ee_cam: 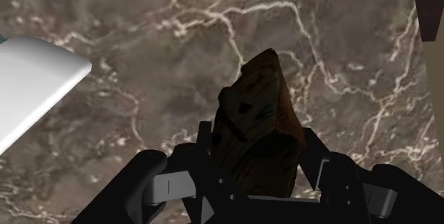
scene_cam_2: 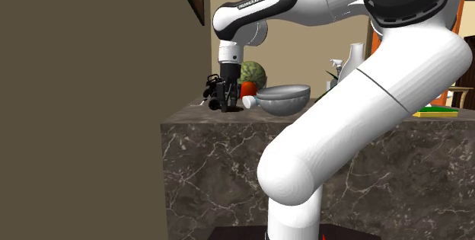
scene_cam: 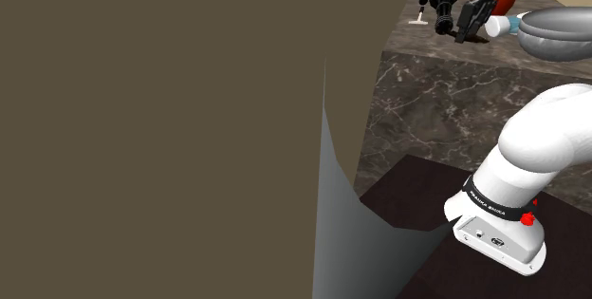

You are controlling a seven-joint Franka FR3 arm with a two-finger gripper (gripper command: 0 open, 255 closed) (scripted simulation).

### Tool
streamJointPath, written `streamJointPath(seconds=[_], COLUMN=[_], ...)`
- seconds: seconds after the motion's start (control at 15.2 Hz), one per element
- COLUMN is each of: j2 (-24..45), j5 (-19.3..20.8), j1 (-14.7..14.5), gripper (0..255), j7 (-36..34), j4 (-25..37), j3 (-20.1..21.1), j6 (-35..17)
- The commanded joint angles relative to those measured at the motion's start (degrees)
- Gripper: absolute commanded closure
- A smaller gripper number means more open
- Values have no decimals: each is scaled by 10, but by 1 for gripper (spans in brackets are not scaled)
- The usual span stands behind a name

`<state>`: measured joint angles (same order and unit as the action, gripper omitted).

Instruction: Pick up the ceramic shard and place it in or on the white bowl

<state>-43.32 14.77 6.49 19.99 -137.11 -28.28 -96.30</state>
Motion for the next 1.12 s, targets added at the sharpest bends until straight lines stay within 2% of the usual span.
streamJointPath(seconds=[0.0,1.06], j2=[2,28], j5=[-5,-29], j1=[-2,-16], gripper=[255,255], j7=[-1,1], j4=[5,143], j3=[3,26], j6=[13,126])
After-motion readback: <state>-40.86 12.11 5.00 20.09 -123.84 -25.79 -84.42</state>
